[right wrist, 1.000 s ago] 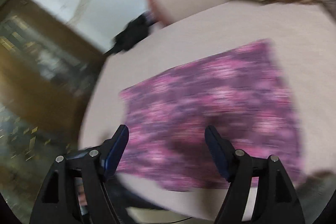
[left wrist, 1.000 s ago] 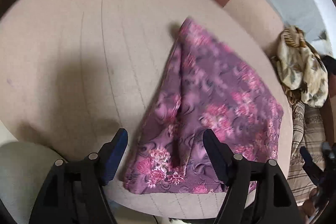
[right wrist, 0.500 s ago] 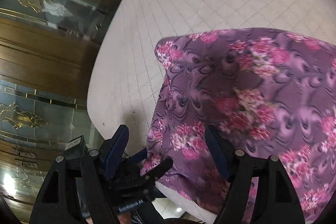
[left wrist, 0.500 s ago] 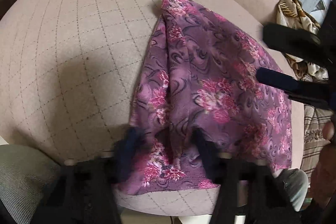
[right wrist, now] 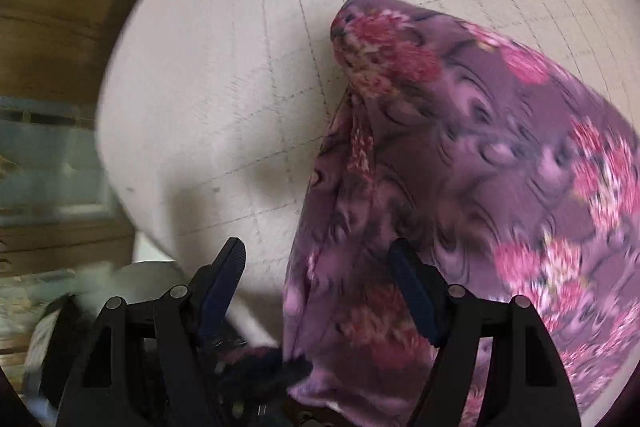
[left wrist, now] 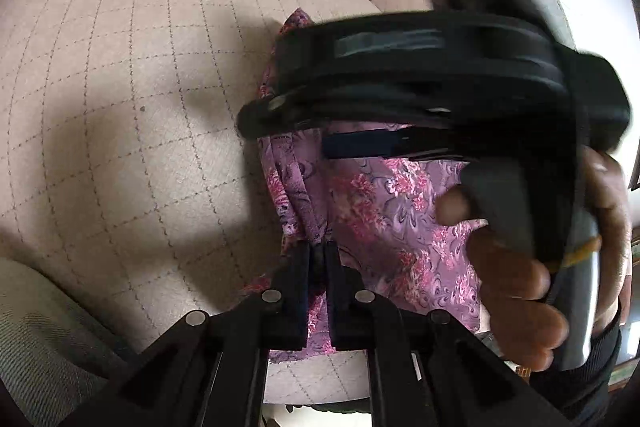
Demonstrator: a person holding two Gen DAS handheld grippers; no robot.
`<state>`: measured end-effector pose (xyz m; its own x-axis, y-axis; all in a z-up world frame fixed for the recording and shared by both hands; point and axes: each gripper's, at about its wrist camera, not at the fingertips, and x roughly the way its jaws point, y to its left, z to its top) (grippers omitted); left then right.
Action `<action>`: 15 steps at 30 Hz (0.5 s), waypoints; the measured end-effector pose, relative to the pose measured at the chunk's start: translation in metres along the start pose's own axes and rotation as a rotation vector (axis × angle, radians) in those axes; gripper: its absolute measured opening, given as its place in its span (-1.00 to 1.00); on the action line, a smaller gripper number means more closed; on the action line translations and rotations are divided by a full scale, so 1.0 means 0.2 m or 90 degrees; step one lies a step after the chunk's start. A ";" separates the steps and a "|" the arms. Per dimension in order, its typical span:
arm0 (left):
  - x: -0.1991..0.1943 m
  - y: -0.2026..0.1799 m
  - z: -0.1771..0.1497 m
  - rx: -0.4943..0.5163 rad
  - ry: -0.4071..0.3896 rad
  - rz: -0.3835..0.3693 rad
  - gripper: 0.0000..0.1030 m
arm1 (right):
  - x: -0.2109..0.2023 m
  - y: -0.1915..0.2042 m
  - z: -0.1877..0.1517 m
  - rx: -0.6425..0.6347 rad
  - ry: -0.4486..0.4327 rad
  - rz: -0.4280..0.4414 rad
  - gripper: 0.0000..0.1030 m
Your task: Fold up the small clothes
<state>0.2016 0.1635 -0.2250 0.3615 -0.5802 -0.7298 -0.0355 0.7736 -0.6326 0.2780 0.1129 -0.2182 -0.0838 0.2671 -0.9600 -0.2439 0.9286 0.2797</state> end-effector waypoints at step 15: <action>-0.25 -0.42 -0.18 0.195 -0.138 0.004 -0.95 | -0.40 -0.17 -0.23 0.018 -0.161 0.057 -0.79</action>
<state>0.1526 0.1186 -0.1456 0.5520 -0.5331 -0.6412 0.2304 0.8365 -0.4972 0.2493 0.0474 -0.1500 0.1407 0.4017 -0.9049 -0.2192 0.9040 0.3672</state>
